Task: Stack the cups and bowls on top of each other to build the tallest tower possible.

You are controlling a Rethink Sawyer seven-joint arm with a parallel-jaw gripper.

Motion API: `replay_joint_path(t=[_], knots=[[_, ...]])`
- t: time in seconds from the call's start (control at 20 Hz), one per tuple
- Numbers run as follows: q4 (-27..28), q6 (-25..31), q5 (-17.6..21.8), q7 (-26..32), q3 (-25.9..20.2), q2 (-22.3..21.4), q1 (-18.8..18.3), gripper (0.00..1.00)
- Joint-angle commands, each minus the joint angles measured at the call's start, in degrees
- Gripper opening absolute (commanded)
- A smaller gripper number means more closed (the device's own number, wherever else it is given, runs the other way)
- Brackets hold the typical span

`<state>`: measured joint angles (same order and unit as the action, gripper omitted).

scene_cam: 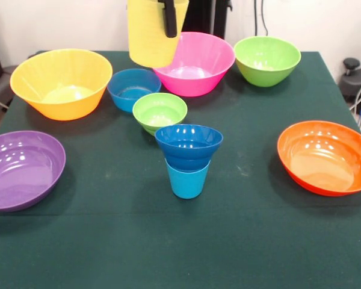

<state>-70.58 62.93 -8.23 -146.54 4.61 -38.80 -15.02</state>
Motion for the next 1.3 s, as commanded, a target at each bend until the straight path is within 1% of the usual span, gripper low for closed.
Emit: replay_joint_path(t=[0.05,0.55,0.75,1.05,1.3], knots=[[-1.8,2.6,4.9,13.8,-7.1,0.9,0.1,0.00],[-2.8,-1.6,5.3,11.1,-9.0,1.7,0.8,0.00],[-3.7,-2.9,5.5,9.9,-9.3,1.4,1.4,0.00],[-7.5,-5.7,5.3,8.4,-9.4,-0.5,2.8,0.00],[-8.8,-7.6,5.6,8.7,-9.8,-0.7,2.9,0.00]])
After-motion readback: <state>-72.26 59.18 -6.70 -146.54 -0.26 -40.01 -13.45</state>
